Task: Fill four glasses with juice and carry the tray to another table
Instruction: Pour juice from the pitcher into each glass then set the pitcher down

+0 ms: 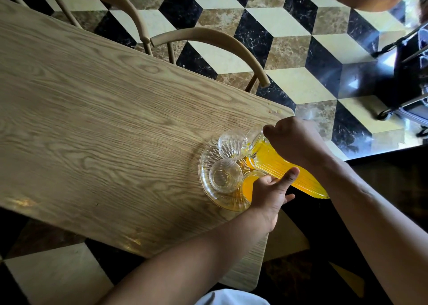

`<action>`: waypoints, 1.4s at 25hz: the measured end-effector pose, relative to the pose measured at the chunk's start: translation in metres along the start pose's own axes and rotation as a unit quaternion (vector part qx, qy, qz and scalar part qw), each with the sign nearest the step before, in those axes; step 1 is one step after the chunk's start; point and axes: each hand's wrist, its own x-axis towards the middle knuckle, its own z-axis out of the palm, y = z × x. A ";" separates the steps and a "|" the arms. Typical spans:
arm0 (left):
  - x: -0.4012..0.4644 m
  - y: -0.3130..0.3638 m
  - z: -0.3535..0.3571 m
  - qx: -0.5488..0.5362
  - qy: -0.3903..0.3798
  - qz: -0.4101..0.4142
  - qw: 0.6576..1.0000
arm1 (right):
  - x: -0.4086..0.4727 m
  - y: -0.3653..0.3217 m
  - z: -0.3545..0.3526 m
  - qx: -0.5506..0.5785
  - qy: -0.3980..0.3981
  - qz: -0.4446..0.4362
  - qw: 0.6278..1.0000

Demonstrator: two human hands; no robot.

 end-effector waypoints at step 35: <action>-0.001 0.007 0.009 -0.079 -0.019 -0.031 0.996 | 0.009 -0.024 -0.007 -0.062 -0.037 -0.010 0.997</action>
